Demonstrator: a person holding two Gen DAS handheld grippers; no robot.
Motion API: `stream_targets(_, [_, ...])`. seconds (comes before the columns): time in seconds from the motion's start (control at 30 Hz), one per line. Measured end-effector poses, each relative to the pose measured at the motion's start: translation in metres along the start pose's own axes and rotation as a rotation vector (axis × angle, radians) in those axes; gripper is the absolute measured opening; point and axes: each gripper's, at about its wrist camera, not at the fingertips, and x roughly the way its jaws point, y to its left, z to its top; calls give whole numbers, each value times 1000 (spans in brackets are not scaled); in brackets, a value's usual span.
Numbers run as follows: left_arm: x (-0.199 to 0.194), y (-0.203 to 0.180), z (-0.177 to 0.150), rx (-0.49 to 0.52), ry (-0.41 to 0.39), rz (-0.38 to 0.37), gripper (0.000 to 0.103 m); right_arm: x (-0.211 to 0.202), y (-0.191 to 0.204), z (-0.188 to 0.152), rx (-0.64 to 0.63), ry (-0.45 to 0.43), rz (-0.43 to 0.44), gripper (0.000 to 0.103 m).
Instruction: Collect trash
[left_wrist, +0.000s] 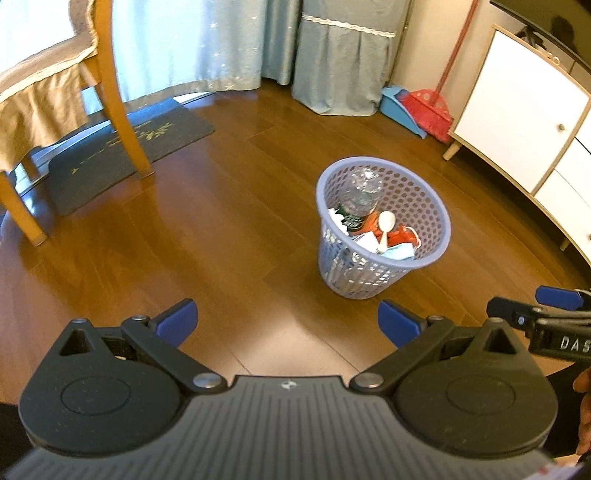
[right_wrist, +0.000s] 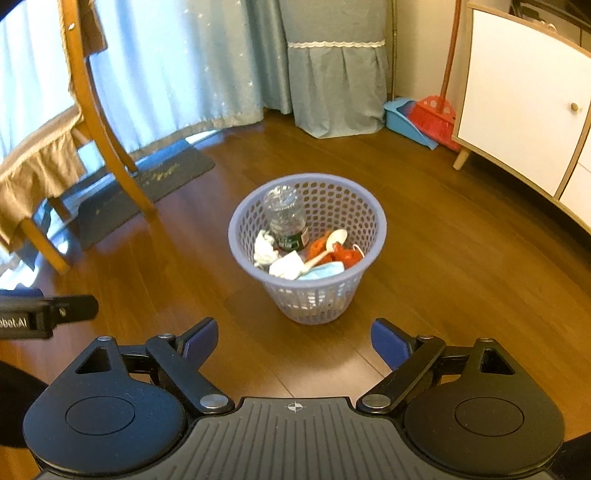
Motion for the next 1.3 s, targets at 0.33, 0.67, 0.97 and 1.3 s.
stream_targets(0.33, [1,2,-10,-14,9,19,102,8,7,-11,-44,28,-20,87])
stream_targets(0.67, [8,5,-17,-7,23,15,102,14,14,-13,-47,53,-24,87])
stream_targets(0.97, [18,8,-22,13,54,39,102,23,22,-11,-51,70,0,87])
stream_targets(1.3, [23,8,-24,16,64,44,102,28,26,-10,-52,83,1,87])
